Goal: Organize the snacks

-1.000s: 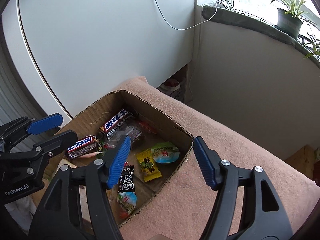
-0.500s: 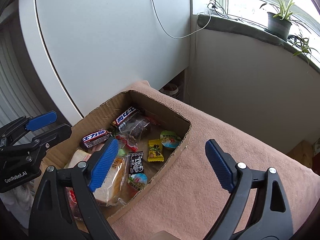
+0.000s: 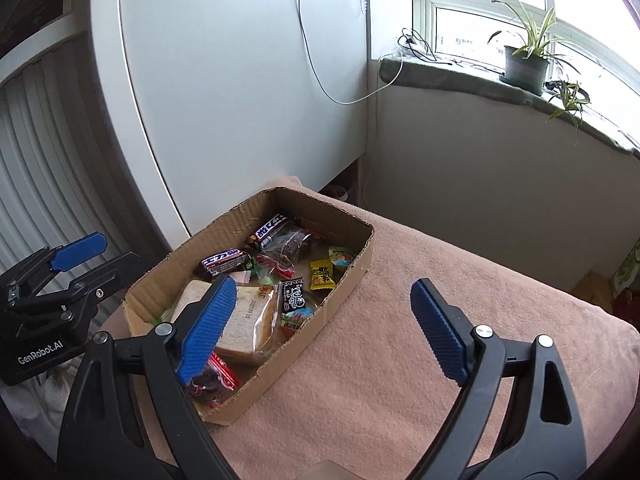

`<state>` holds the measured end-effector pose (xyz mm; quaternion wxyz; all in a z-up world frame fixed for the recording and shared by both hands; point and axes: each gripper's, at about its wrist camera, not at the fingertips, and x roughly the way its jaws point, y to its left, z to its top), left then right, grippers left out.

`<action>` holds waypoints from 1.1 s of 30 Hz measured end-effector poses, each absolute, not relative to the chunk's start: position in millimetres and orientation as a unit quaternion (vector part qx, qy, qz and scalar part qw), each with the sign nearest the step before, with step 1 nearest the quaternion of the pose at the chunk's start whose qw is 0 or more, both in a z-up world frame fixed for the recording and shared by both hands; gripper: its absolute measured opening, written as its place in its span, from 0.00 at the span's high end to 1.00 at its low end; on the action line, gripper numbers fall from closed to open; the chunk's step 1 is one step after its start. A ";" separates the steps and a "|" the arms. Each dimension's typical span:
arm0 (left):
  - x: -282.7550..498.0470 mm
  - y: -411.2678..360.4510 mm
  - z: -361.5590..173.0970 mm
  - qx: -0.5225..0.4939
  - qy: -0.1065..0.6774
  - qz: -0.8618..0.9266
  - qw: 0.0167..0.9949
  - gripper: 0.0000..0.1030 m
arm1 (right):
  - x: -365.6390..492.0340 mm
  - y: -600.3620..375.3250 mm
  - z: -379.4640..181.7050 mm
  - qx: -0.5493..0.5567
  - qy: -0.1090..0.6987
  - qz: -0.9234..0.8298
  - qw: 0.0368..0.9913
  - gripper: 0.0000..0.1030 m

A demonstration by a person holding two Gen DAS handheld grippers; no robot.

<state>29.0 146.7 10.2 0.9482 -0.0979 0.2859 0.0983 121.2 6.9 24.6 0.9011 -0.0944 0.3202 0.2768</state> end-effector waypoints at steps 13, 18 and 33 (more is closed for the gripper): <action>-20.4 126.8 12.7 -0.096 0.264 0.130 0.951 0.24 | 81.0 -28.2 27.7 -0.057 0.311 0.251 0.915 0.11; -23.2 121.2 9.0 -0.093 0.274 0.136 0.948 0.24 | 72.6 -35.3 24.8 -0.065 0.306 0.239 0.919 0.11; -34.4 115.3 9.7 -0.095 0.272 0.147 0.946 0.24 | 61.7 -41.0 28.7 -0.084 0.290 0.229 0.926 0.11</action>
